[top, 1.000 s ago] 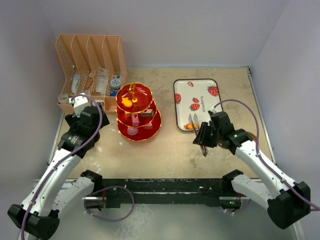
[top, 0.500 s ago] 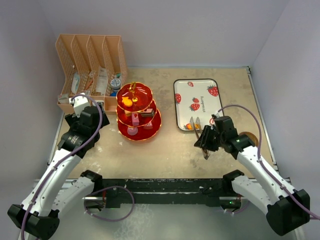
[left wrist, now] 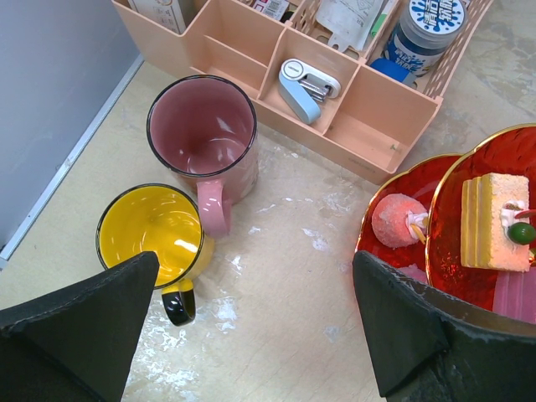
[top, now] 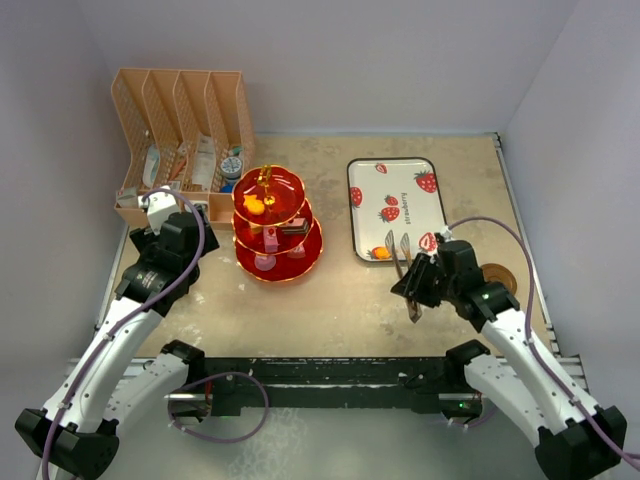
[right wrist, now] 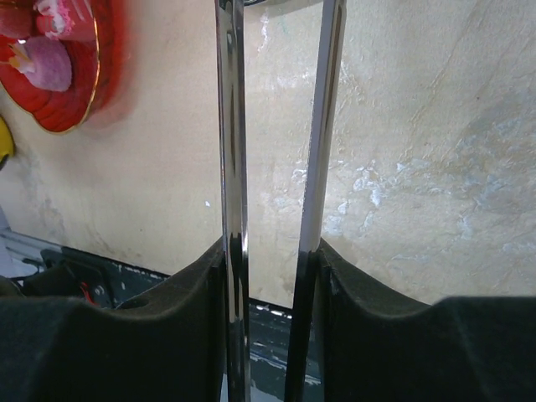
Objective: Serve the afternoon tea
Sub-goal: Pick up the desert from the tray.
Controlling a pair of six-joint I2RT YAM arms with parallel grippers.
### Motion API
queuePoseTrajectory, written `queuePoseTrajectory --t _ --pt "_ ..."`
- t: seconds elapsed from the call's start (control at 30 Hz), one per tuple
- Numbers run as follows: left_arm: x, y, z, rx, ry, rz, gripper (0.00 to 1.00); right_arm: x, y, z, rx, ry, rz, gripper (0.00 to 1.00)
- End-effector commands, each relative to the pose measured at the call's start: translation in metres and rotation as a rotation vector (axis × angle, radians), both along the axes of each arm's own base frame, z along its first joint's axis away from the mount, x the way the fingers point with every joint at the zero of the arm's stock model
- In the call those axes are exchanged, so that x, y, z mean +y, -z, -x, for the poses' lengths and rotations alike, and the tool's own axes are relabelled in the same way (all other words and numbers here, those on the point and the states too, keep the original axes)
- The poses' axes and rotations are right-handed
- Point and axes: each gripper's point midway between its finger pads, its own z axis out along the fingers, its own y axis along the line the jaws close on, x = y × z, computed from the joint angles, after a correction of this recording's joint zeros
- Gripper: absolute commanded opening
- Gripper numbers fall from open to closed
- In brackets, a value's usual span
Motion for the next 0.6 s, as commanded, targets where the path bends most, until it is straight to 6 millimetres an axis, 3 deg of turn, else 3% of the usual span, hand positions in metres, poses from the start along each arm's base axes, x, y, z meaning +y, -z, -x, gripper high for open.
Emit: queuePoseTrajectory --t 0.0,0.23,0.4,0.57 --pt "-0.002 -0.004 -0.003 -0.026 0.001 0.009 0.96 -0.001 0.000 -0.001 -0.004 0.070 -0.042 0.41" --pt "-0.002 -0.004 -0.003 -0.027 0.003 0.011 0.96 0.012 0.004 0.000 0.018 0.040 -0.109 0.42" --pt "-0.001 -0.005 -0.002 -0.030 0.001 0.011 0.96 0.017 0.022 0.013 0.075 -0.025 -0.108 0.42" --pt "-0.002 -0.005 -0.003 -0.028 0.002 0.011 0.96 0.023 0.020 0.005 0.059 -0.041 -0.128 0.42"
